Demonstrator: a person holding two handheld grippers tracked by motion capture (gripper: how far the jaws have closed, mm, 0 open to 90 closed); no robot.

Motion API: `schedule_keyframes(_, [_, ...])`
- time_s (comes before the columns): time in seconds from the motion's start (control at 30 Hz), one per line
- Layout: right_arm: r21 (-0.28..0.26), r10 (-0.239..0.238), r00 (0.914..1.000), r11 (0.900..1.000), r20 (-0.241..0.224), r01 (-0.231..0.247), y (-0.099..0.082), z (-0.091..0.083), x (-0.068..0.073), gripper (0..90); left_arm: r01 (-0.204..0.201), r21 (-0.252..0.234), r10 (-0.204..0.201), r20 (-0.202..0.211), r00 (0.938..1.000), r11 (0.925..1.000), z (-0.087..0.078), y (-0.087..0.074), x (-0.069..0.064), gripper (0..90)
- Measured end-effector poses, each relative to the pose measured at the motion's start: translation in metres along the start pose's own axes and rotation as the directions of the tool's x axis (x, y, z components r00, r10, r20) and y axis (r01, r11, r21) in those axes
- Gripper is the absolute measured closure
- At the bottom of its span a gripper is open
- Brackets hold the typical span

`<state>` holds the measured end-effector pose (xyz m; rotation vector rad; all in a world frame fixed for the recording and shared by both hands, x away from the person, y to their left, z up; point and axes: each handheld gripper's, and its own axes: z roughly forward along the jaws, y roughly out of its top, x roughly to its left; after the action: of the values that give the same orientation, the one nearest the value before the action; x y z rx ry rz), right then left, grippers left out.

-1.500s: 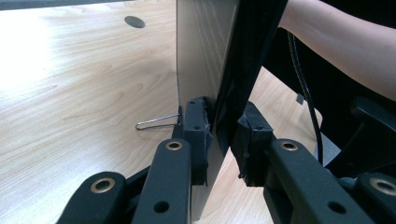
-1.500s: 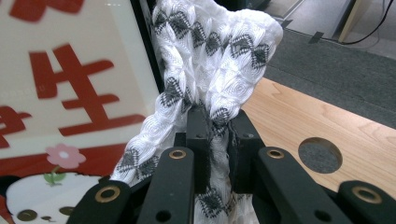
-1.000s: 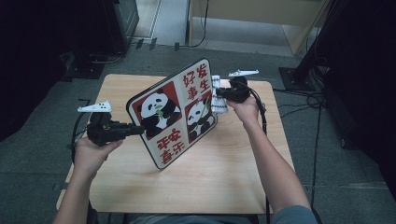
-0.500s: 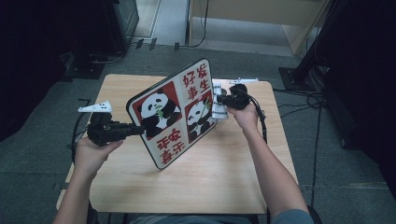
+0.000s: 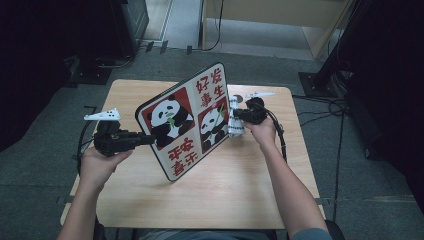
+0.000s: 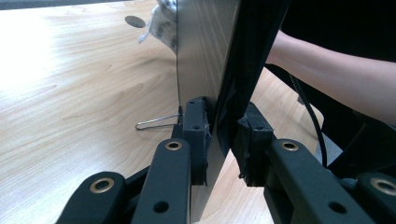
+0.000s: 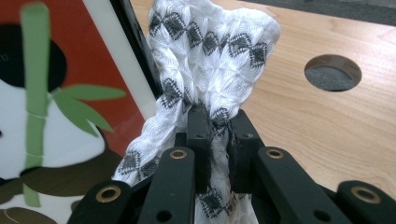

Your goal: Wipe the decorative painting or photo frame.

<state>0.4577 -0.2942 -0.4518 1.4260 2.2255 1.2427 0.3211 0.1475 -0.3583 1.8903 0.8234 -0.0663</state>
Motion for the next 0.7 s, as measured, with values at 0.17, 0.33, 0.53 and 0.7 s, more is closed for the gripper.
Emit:
schedule_keyframes(0.17, [0.016,0.017,0.9998,0.9997,0.003,-0.017,-0.009,0.004,-0.003,83.3,-0.004,0.008,0.004,-0.008,1.0000,1.0000,0.000,0.001,-0.001,76.7])
schedule_keyframes(0.33, [0.015,0.020,0.9997,0.9997,-0.012,-0.020,-0.020,0.008,-0.008,83.3,-0.011,0.016,0.012,-0.014,0.9998,0.9998,-0.001,0.002,-0.002,76.8])
schedule_keyframes(0.53, [0.019,-0.002,0.9998,0.9998,-0.020,0.002,-0.024,0.010,-0.011,83.4,-0.017,0.019,0.017,-0.029,0.9994,0.9997,-0.001,0.002,-0.004,77.1])
schedule_keyframes(0.7, [0.012,-0.002,0.9997,0.9999,-0.024,0.002,-0.022,0.007,-0.014,83.4,-0.007,0.017,0.007,-0.030,0.9995,0.9998,-0.002,0.001,-0.004,77.2])
